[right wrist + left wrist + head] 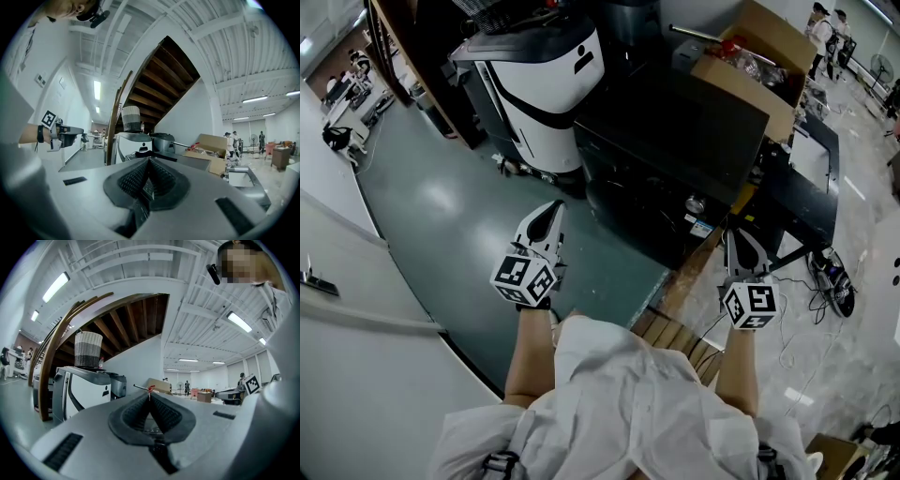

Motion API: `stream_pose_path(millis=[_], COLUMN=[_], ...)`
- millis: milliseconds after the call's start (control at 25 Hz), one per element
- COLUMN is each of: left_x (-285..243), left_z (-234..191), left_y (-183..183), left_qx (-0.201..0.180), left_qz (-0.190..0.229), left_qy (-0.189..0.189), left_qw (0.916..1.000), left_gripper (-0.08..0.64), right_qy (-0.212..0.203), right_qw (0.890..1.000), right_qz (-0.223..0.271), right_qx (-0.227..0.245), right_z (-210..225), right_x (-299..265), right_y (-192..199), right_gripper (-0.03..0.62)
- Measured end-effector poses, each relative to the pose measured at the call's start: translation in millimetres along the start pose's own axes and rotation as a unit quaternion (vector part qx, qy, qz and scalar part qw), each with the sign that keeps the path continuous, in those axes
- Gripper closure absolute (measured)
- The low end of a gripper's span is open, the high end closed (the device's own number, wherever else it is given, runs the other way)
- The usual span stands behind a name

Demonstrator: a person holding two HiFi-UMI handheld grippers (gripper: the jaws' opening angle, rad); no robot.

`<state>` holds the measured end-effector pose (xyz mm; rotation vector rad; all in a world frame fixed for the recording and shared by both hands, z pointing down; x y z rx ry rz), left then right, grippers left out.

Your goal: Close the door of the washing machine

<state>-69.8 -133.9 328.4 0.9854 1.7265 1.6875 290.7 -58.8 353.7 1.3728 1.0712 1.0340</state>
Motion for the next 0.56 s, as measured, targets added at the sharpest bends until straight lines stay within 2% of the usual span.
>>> stream_pose_path(millis=[560], left_x=[-1.8], left_z=[5.9], left_y=[0.4], left_qx=[-0.002], left_qz=[-0.004], left_qy=[0.004], left_qw=[1.0000], left_gripper=[0.543], right_qy=[-0.015], right_qw=[1.000], right_qz=[0.003], right_qx=[0.010], right_z=[1.7], right_x=[-4.6], right_y=[-4.7], right_gripper=[0.566])
Point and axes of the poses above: the fingertips, and each gripper's own axes: x backward along the fingers, z to its right, y out of its underside, the point moved 3 cm from there along x, backward along the fingers, and after that the axes turned 4 degrees about z, right-handed, at the moved point
